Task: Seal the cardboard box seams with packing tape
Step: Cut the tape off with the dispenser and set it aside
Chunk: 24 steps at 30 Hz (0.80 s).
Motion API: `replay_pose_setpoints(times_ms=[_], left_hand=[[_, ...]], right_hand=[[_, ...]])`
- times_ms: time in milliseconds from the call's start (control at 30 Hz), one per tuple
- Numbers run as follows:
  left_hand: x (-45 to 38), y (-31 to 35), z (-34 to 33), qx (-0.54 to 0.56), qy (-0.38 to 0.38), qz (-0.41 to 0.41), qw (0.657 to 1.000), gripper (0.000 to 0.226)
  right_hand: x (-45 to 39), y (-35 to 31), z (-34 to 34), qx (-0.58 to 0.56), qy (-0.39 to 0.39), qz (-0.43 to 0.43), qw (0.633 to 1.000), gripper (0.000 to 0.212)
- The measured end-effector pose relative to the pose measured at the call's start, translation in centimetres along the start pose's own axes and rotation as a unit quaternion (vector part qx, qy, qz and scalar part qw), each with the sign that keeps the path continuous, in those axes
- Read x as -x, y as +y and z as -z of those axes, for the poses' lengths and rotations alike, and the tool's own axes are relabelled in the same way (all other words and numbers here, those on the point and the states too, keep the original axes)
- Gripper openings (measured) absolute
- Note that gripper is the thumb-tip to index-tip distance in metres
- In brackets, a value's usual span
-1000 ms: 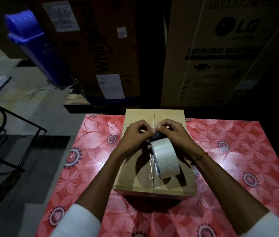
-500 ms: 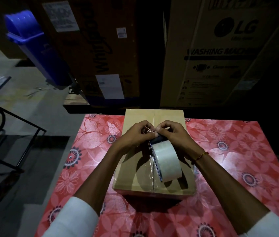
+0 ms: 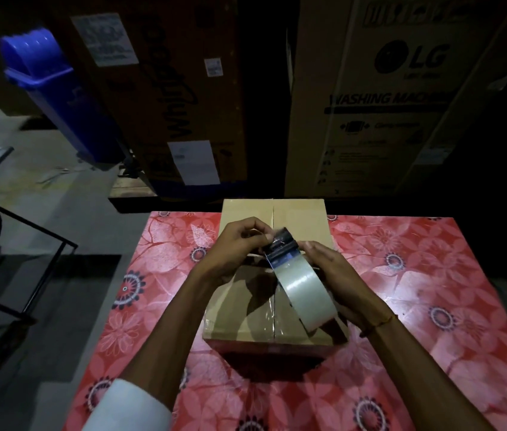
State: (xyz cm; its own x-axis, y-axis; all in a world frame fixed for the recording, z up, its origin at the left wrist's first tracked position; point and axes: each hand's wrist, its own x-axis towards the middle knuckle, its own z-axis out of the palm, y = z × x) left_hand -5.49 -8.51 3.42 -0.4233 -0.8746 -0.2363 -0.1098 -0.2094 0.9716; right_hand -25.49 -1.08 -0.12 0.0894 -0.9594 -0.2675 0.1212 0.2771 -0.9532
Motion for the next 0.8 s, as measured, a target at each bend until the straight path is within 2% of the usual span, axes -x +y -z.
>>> replay_pose_setpoints(times_ms=[233,367,467,533,633,800], left_hand=[[1.0,1.6,-2.9,0.006,0.002,0.027,1.0,0.017],[1.4,1.8,-4.2,0.01,0.018,0.032,0.999,0.018],[1.6,2.2,-5.1,-0.009,-0.018,0.026,0.999,0.02],[1.7,2.4,-6.0,-0.06,-0.033,0.007,0.998,0.023],[1.2,1.9,-7.5,-0.129,-0.009,-0.052,0.99,0.023],[0.8,1.2,-10.0,-0.138,-0.004,-0.108,0.985,0.021]], right_hand=[[2.4,0.0,0.6,-0.045,-0.026,-0.042,0.998,0.043],[4.1,0.0,0.6,-0.097,0.011,-0.034,0.995,0.03],[5.0,0.3,0.6,-0.127,0.009,-0.02,0.992,0.027],[5.5,0.7,1.0,-0.139,0.013,-0.016,0.99,0.031],[6.6,1.0,1.6,-0.161,0.011,-0.023,0.987,0.032],[8.4,0.4,3.2,-0.141,0.03,-0.038,0.989,0.039]])
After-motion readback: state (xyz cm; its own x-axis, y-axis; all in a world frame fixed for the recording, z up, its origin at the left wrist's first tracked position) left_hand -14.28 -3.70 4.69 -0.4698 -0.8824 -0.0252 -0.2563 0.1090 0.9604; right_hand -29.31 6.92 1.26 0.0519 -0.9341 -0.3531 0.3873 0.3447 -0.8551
